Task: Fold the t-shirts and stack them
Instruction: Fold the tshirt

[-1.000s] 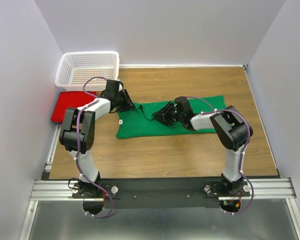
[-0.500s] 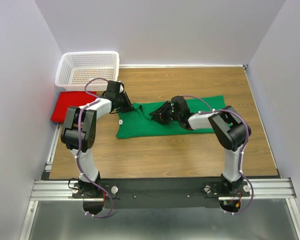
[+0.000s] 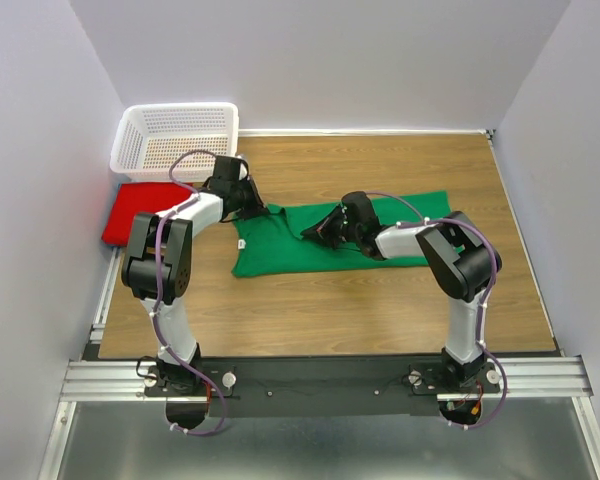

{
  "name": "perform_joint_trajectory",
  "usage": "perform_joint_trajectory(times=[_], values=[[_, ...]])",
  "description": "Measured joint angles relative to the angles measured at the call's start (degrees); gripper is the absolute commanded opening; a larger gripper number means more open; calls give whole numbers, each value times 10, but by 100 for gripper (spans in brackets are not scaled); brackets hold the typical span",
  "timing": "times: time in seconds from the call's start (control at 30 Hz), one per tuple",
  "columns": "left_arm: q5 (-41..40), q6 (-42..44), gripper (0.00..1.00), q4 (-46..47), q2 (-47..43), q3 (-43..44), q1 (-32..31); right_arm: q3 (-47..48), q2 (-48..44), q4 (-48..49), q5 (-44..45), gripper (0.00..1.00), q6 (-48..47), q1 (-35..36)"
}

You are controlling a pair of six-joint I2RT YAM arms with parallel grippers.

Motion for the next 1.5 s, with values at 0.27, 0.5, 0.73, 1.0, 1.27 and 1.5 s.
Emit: perform_joint_trajectory(times=[0.27,0.5,0.73,1.0,1.27,1.5], values=[[1,7,0,-11,17,67,0,27,0,-33,2,1,-17,0],[6,17,0,-15,44,117,0,35,0,-44,5,1,-28,-13],[10,26,0,-21,46,118,0,35,0,-49,5,1,-46,-29],[13,28,0,-23,46,113,0,42,0,-71,3,1,-82,-48],[14,28,0,-22,43,92,0,116,8,-93,-19,1,-132,-58],[14,27,0,-26,18,54,0,124,9,-118,-38,1,-166,-58]])
